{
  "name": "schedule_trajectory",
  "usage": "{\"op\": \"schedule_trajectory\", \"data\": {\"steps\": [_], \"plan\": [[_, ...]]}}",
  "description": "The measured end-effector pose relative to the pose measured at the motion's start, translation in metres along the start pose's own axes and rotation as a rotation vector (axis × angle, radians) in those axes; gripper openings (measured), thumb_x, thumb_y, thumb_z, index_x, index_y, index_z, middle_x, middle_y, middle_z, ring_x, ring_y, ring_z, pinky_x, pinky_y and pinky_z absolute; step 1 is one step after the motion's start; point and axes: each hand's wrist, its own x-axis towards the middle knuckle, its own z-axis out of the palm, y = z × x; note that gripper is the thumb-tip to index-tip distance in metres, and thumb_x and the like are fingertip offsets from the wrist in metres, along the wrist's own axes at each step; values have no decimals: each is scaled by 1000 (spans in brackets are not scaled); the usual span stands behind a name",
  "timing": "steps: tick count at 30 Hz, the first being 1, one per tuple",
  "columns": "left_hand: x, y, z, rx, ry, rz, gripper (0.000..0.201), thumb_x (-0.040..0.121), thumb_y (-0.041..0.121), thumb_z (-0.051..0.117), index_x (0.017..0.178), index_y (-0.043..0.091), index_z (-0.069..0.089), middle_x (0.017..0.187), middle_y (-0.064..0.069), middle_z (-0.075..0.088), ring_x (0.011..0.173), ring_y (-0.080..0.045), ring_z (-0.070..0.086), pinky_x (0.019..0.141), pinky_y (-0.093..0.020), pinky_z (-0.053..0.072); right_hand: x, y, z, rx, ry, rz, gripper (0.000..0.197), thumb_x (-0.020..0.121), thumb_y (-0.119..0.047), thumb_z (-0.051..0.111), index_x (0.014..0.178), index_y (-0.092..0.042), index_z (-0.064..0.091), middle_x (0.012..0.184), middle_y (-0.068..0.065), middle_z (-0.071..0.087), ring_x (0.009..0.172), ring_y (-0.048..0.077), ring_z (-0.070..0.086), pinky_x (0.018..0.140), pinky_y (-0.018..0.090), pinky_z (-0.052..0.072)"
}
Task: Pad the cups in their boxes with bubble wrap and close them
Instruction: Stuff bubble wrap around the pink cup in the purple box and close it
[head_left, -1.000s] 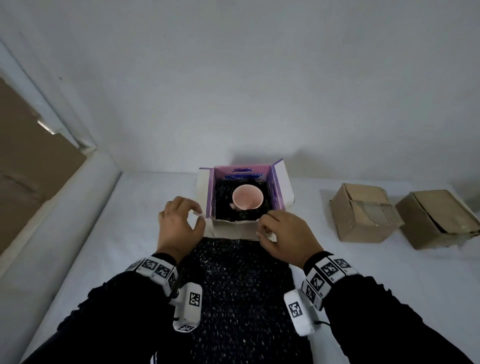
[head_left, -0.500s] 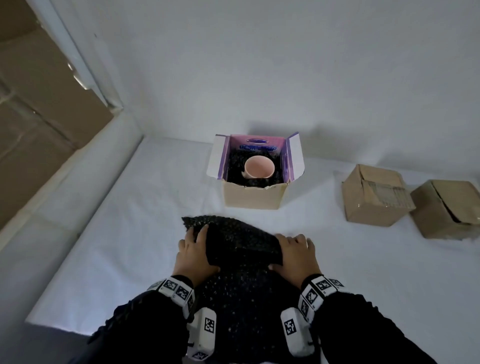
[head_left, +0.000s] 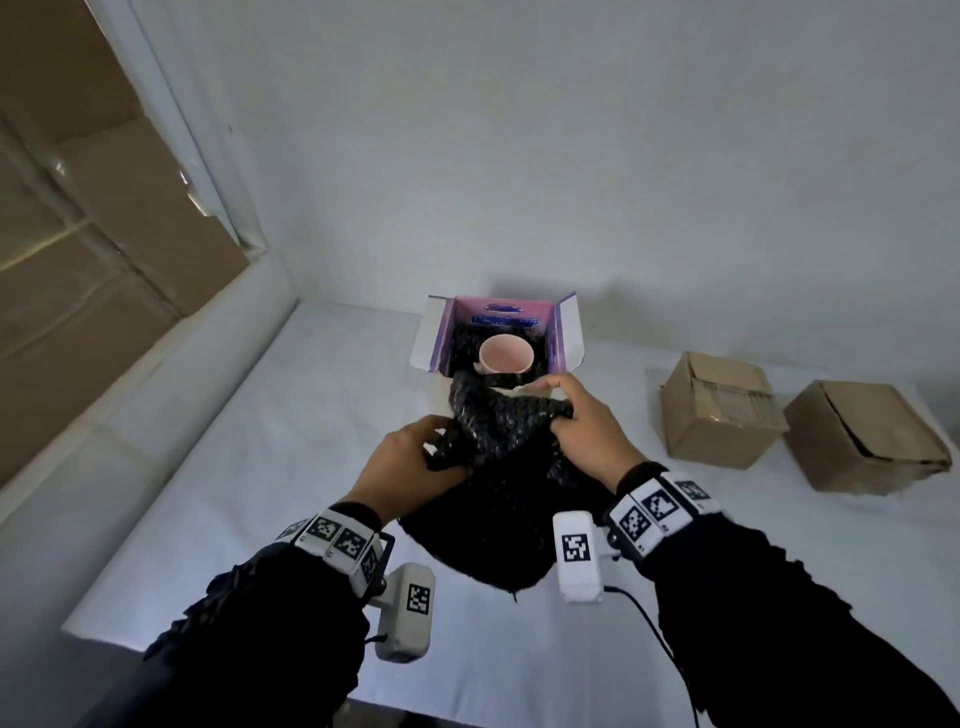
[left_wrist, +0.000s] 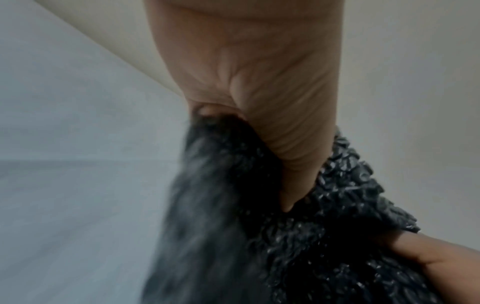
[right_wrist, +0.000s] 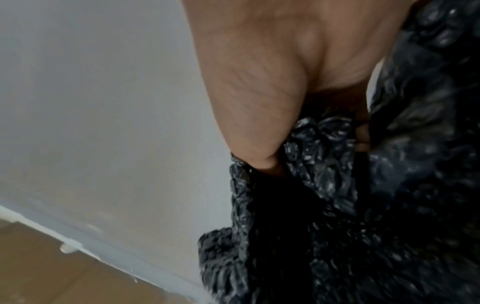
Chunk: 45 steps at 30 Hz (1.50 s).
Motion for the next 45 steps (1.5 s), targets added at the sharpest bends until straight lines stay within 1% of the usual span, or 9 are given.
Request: {"op": "schedule_trajectory", "data": {"steps": [5,11,16,21,23,25,30,35,45], "plan": [[9,16,-13,-44,290,75,56,71,56,73,116,23,61,101,6,61,90,-10,58,79,-26,47,13,-29,-31,78,202,-54,51,86,6,43,109,-37,60,102,-1,66,59,18,54,45,20,35],[46,34,-40,-71,373,163,18,82,24,75,89,29,58,83,12,67,63,0,64,58,-14,43,41,-68,-53,71,625,-304,56,75,15,41,115,-20,59,108,-1,62,97,17,59,82,19,44],[101,47,-66,-459,261,60,29,92,-4,51,113,16,53,104,-3,65,72,-10,72,62,-29,58,71,-90,-50,-83,790,-561,60,62,14,40,112,-11,59,112,9,55,105,20,54,93,19,42],[139,41,-84,-905,59,-45,35,85,-16,49,114,4,53,104,-11,66,98,-27,67,90,-32,55,88,-71,-24,-355,662,-665,47,64,-2,41,106,-5,63,116,16,49,119,28,44,102,17,32],[153,31,-88,-981,74,-97,20,97,6,48,112,-5,54,107,-20,65,94,-19,69,84,-26,55,95,-49,-12,-529,520,-662,43,63,3,49,103,-5,63,112,14,50,116,32,45,93,24,41],[167,21,-89,-1125,-14,-171,57,101,41,36,112,-10,60,116,-22,66,100,-21,67,93,-31,50,102,-23,-1,-664,314,-603,41,63,1,57,103,-7,61,110,13,51,110,30,44,82,33,50],[188,-2,-66,-80,-96,323,17,77,22,77,92,14,74,110,-1,66,98,-7,62,85,-29,50,110,6,21,-646,-106,-242,51,80,-59,46,103,-16,61,97,0,50,92,16,47,74,32,47],[193,-5,-43,855,-64,499,13,70,26,75,82,30,72,101,-5,56,95,-31,49,77,-41,39,123,-5,25,-751,-229,-104,26,89,-27,49,104,-9,61,102,7,62,104,27,51,77,29,39],[195,31,-26,1063,-312,347,16,89,11,48,92,15,63,100,-2,65,96,-22,59,69,-30,44,124,-23,30,-935,-203,31,21,94,-18,45,101,-9,64,100,9,65,91,29,63,65,31,41]]}}
